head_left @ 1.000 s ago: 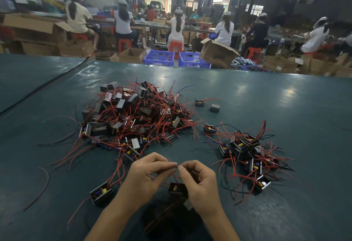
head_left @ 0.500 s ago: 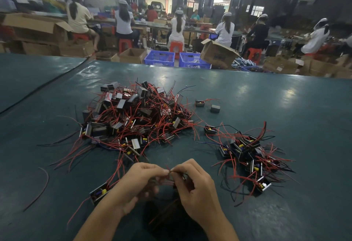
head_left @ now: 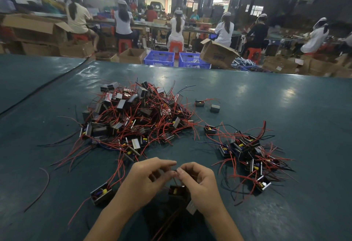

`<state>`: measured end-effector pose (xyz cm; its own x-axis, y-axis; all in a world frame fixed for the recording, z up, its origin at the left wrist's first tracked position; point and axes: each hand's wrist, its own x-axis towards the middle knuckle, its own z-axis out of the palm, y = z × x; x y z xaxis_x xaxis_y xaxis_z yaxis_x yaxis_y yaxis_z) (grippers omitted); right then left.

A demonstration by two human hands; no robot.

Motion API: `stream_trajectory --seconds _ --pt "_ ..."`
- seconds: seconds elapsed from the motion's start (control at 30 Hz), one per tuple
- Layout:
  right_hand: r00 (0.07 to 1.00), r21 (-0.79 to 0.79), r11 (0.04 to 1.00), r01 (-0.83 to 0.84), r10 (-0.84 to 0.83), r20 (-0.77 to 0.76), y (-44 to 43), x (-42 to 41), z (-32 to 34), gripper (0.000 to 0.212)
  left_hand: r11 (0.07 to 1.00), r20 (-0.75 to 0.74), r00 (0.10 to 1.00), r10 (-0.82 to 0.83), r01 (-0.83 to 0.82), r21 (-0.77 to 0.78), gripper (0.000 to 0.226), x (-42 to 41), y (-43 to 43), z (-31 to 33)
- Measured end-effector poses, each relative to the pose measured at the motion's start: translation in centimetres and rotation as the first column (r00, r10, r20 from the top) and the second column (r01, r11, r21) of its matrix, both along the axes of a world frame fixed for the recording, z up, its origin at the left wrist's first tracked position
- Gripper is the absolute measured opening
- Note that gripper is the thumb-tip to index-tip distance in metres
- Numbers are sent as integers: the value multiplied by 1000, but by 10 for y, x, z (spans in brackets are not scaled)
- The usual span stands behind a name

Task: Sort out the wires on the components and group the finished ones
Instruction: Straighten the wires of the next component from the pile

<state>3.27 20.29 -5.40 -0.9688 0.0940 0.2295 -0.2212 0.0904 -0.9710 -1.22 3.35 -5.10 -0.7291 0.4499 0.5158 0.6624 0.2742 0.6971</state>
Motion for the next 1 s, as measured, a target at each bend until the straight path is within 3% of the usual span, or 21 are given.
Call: stream_trajectory --seconds 0.13,0.23,0.33,0.47,0.57,0.73,0.87,1.0 --pt "999 -65 998 -15 17 31 -1 0 1 16 1000 -182 983 -6 7 3 18 -3 0 -2" --pt "1000 -24 999 23 -23 2 -3 0 0 15 998 -182 982 56 -57 3 18 0 1 -1" --pt "995 73 994 76 -72 -63 -4 1 -1 16 991 1 991 132 -132 16 7 4 5 1" --pt "991 126 985 115 -106 -78 -3 0 -5 12 987 365 926 97 -138 88 17 8 15 1" --pt "992 111 986 122 -117 -50 -1 -2 -6 9 970 515 855 59 -172 174 29 7 18 1" --pt "995 -70 993 98 -95 38 5 -4 -5 8 965 395 894 213 -257 61 36 5 17 -2" --pt "995 -51 994 95 -92 47 4 -4 -5 4 958 360 901 242 -280 56 40 6 18 -5" --pt "988 -88 984 152 -148 54 4 -6 -7 13 958 356 905 231 -275 77 44 8 19 -3"
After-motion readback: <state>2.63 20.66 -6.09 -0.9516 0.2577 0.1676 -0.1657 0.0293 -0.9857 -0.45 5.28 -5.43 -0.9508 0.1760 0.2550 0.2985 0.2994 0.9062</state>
